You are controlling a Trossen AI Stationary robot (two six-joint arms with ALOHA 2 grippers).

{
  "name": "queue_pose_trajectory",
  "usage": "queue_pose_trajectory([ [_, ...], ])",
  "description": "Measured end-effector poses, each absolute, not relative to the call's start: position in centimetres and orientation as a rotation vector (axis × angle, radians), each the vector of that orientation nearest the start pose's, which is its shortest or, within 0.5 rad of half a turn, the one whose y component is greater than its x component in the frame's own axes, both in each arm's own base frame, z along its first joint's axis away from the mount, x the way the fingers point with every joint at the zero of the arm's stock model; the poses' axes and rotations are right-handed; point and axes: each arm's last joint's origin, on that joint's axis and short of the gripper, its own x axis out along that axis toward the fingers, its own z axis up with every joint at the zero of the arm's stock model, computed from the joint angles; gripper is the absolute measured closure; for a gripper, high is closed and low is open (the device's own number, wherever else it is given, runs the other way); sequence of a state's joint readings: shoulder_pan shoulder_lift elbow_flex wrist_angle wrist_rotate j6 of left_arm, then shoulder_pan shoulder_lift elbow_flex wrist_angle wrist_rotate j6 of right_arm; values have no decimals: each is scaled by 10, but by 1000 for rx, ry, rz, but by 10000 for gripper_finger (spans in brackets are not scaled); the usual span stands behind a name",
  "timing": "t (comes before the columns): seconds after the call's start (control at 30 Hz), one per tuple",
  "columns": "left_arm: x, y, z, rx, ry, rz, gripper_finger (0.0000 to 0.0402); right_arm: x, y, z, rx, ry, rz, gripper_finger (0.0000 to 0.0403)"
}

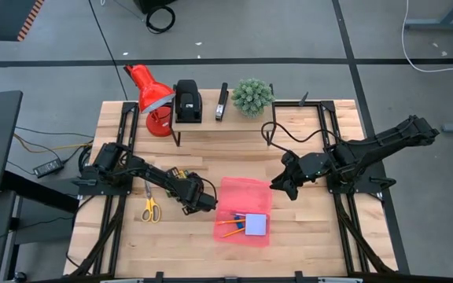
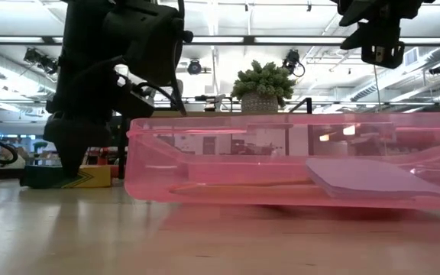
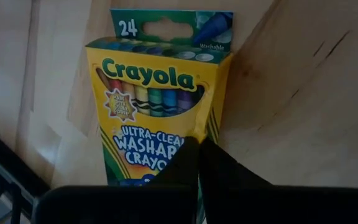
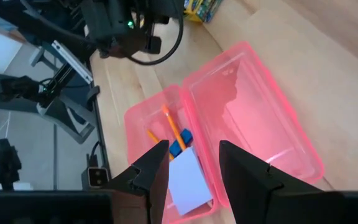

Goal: Pack school essentials
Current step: Put the yellow crayon box into the pink supply box

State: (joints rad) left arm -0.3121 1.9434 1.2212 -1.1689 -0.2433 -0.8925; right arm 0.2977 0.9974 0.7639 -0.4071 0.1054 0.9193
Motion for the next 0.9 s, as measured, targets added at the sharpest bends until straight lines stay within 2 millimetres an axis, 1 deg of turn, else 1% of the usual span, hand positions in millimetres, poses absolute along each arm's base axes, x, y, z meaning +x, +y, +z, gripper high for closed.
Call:
queue_pose_trajectory([
  [0.1, 295, -91, 143, -135, 1651, 725, 398, 197, 58, 268, 753, 682, -102, 256],
  [0.17, 296, -93, 148, -139, 1651, 724, 399, 197, 58, 268, 753, 685, -102, 256],
  [0.37, 310, -102, 173, -109, 1588, 704, 400, 197, 58, 269, 732, 682, -93, 256],
  [0.5, 320, -105, 191, -113, 1533, 691, 400, 192, 57, 272, 742, 693, -62, 256],
  [0.7, 333, -108, 222, -70, 1456, 657, 401, 169, 51, 275, 763, 768, -58, 256],
  [0.8, 341, -112, 238, -21, 1391, 595, 401, 154, 47, 280, 795, 775, -75, 256],
  [0.9, 352, -117, 253, 9, 1290, 515, 401, 140, 43, 284, 840, 770, -90, 256],
])
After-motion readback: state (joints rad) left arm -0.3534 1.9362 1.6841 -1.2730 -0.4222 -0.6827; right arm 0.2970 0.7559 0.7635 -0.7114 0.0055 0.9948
